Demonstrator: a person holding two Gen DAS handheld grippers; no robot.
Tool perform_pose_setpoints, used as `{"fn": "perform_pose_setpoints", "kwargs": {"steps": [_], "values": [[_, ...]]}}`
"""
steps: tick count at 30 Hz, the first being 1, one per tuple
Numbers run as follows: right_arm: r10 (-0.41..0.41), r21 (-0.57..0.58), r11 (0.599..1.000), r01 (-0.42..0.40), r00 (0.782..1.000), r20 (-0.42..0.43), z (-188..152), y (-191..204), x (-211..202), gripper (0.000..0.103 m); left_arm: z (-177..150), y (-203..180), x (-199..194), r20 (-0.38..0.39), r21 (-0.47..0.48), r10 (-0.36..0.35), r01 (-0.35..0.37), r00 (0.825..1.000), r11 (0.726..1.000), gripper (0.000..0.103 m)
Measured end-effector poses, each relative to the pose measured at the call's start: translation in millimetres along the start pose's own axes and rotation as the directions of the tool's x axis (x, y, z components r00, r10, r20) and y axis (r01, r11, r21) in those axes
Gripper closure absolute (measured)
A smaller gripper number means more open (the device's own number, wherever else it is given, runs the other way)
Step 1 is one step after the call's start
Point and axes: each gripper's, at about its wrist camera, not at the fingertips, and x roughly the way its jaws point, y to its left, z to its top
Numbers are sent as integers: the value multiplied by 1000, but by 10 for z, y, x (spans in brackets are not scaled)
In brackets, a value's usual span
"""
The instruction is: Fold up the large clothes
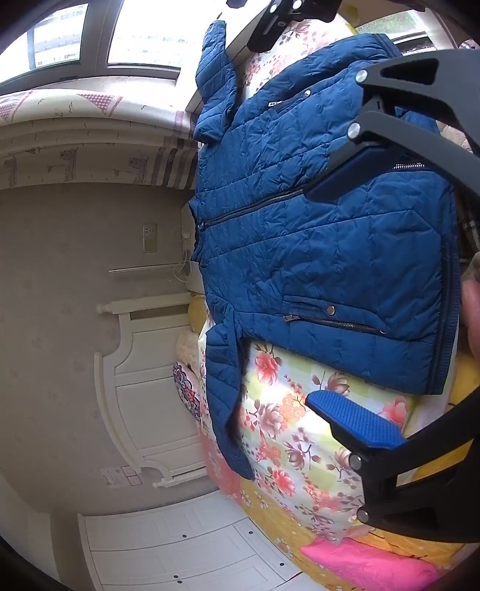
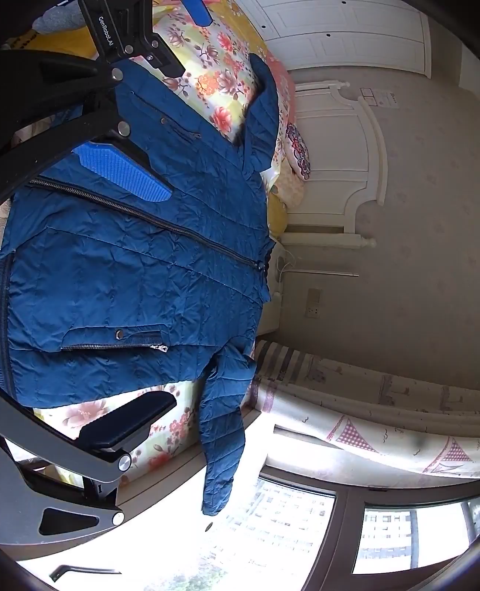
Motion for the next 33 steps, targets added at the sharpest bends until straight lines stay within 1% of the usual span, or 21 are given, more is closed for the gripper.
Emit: {"fn": "perform_pose_setpoints", "kwargs": {"steps": [2,33], "values": [[2,-2,1000,-2,1000,-1,-7,9,7,5,-19,42,0,-2,-2,1,-1,1000,1000,2],[15,-1,1000,-15,1000,-14,-39,44,63,5,-29,40,13,-4,0,-1,0,1000,1000,2]]}}
